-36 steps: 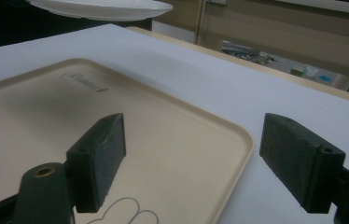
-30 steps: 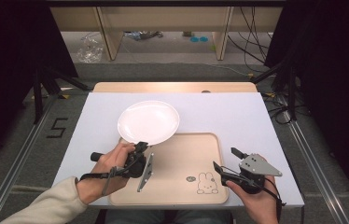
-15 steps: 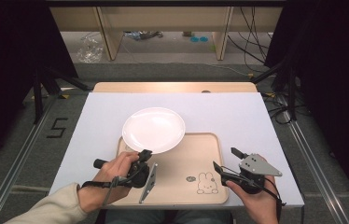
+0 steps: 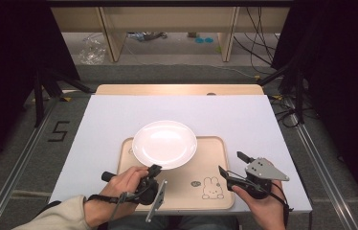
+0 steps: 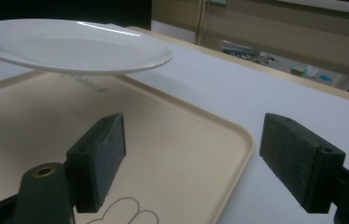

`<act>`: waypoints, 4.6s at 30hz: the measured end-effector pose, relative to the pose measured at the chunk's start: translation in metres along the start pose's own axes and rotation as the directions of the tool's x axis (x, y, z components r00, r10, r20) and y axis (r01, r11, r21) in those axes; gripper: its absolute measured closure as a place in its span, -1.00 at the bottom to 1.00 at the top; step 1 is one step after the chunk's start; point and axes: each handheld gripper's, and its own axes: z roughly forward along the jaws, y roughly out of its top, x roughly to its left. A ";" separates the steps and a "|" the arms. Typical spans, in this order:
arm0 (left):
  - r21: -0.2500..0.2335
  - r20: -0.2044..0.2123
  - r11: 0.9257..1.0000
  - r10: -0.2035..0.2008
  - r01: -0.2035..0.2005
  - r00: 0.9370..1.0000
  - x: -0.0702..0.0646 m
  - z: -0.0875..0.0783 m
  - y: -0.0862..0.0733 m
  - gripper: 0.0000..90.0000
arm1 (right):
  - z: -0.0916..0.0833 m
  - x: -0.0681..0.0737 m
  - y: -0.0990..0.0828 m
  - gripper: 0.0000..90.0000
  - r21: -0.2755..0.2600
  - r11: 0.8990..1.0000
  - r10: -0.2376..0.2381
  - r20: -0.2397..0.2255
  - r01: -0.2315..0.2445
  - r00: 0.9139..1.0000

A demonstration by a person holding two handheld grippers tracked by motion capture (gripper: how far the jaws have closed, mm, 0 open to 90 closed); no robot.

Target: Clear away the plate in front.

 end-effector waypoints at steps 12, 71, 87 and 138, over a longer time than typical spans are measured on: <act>-0.033 0.061 0.999 0.014 -0.012 0.998 -0.017 0.005 0.009 0.95 | 0.001 0.000 0.000 -0.47 -0.010 1.000 0.003 -0.003 -0.003 1.000; -0.120 0.366 0.970 -0.154 0.211 0.918 -0.040 0.034 0.004 0.81 | 0.001 0.001 -0.001 -0.47 0.014 1.000 0.014 -0.024 -0.013 1.000; -0.094 0.554 0.902 -0.305 0.422 0.774 -0.029 0.045 -0.011 0.50 | 0.001 0.001 -0.001 -0.47 0.020 1.000 0.014 -0.030 -0.014 0.999; -0.305 0.254 0.403 -0.839 0.863 0.481 0.009 -0.003 -0.158 -0.50 | -0.004 0.004 0.001 -0.56 -0.024 1.000 -0.005 -0.011 0.005 1.000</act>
